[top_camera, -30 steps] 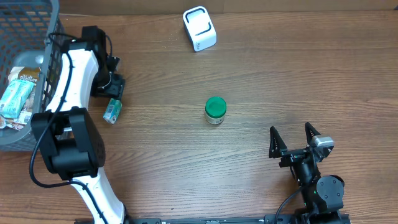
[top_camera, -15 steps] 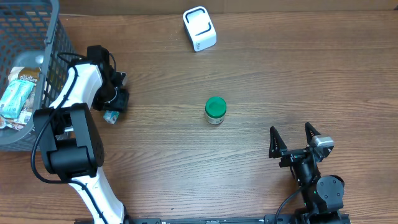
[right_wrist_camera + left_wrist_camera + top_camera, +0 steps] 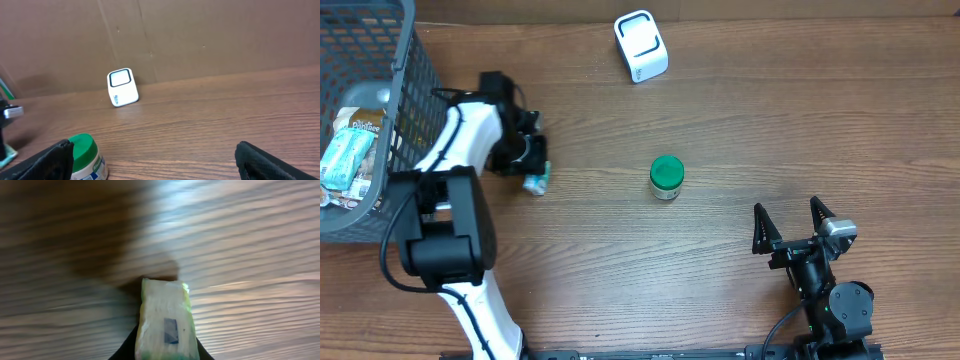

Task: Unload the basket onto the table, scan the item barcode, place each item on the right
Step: 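Grasp the small tissue pack with the left gripper, then carry the tissue pack past the scanner and place it beside the jar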

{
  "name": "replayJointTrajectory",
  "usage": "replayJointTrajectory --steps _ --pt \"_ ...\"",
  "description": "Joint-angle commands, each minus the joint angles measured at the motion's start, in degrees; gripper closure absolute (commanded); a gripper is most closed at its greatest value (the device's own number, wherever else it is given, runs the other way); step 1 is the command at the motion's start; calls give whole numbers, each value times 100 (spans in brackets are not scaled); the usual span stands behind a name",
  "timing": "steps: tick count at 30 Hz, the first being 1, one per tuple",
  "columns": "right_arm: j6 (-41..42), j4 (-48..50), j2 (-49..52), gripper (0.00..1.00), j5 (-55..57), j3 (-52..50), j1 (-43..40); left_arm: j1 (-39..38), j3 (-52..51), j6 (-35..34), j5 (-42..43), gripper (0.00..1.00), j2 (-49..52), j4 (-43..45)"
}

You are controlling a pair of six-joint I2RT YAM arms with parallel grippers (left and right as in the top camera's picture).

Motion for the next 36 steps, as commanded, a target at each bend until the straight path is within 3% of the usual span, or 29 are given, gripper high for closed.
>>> replayJointTrajectory --steps 1,10,16,26,32,36 --pt "-2 31 -9 0 -33 -61 -11 -560 -42 -728 304 84 -15 -22" --pt "-2 31 -9 0 -33 -61 -11 -1882 -39 -1980 155 87 -15 188" --pt "-2 33 -9 0 -33 -61 -11 -2468 -42 -2852 -330 96 -15 332" --pt "-2 31 -9 0 -33 -61 -11 -2739 -42 -3296 -608 88 -15 372" --pt "-2 33 -9 0 -33 -61 -11 -2747 -42 -3294 -605 66 -15 365" --pt "-2 31 -9 0 -33 -61 -11 -2747 -42 -3279 -605 25 -15 326"
